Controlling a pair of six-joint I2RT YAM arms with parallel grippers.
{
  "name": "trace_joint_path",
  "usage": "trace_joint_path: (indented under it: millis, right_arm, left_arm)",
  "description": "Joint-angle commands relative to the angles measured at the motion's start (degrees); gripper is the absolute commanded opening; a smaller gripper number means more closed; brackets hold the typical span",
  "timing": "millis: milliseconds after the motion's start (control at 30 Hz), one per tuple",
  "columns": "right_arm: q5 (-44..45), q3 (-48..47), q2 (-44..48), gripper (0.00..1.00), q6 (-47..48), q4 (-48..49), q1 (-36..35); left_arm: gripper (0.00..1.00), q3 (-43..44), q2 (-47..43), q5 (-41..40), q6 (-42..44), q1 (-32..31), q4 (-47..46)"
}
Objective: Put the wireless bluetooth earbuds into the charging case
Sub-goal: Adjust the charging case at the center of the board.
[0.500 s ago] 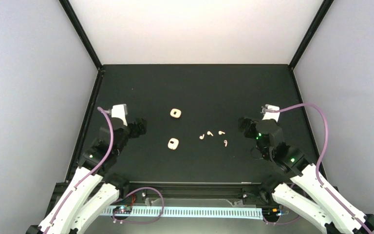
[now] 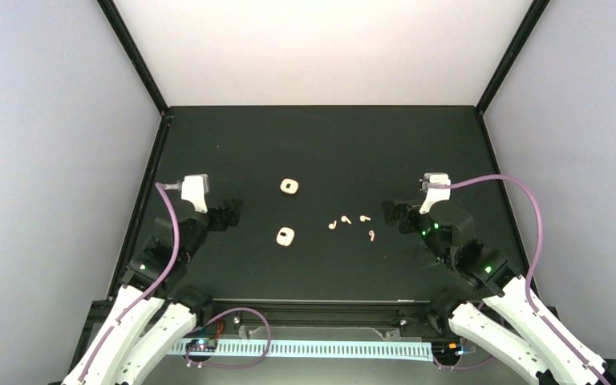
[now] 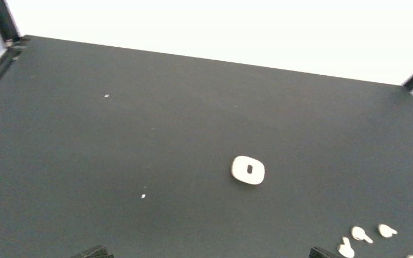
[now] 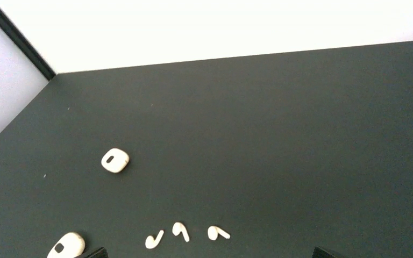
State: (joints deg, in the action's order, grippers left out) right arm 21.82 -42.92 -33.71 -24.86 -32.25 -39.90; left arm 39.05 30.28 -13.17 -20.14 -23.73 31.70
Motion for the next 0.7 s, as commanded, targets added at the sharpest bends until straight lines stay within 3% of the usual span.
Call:
trace_joint_path:
  millis: [0, 300, 667]
  right_arm:
    - [-4.2, -0.1, -0.9, 1.0, 2.7, -0.6, -0.4]
    - [-9.1, 0.0, -3.7, 1.0, 3.6, -0.8, -0.4]
    - [-9.8, 0.9, -4.9, 1.0, 3.0, -1.0, -0.4]
  left_arm:
    - [0.99, -0.1, -1.2, 10.1, 2.5, -0.3, -1.8]
    - [0.99, 1.6, 9.9, 20.5, -7.1, -1.6, 4.1]
    - [0.99, 6.3, 31.9, 10.6, -9.1, -16.4, 5.8]
